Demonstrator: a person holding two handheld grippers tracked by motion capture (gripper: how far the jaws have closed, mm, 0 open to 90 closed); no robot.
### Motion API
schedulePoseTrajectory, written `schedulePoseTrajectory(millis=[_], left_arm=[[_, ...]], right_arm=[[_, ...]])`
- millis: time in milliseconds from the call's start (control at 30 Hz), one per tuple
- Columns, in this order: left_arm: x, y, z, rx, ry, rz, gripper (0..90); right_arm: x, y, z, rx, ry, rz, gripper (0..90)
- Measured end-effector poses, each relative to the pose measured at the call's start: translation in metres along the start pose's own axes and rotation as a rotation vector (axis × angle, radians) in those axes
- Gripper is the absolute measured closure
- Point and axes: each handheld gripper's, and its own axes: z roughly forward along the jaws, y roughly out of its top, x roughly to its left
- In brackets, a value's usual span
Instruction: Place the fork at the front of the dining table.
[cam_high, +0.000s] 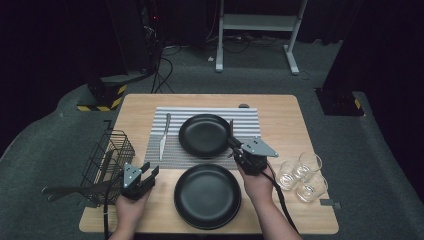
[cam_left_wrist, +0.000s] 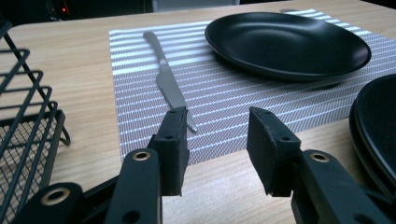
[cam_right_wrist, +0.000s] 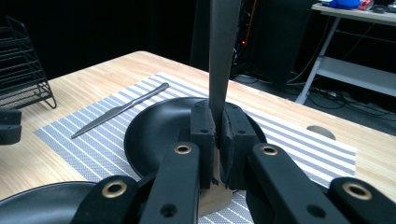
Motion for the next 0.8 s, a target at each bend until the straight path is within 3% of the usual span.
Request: schedulePoseTrajectory(millis=[433,800], left_arm=[[-0.007,-0.007,-0.002,-0.013,0.015,0.044,55.6],[-0.004,-0.007,0.001,0.001,-0.002,0.019,47.9]], right_arm=[[-0.009,-0.002,-0.004,0.018,-0.037,0.034,84.9],[-0.022,-0.007,0.002,0.062,-0.085,0.048,84.9]])
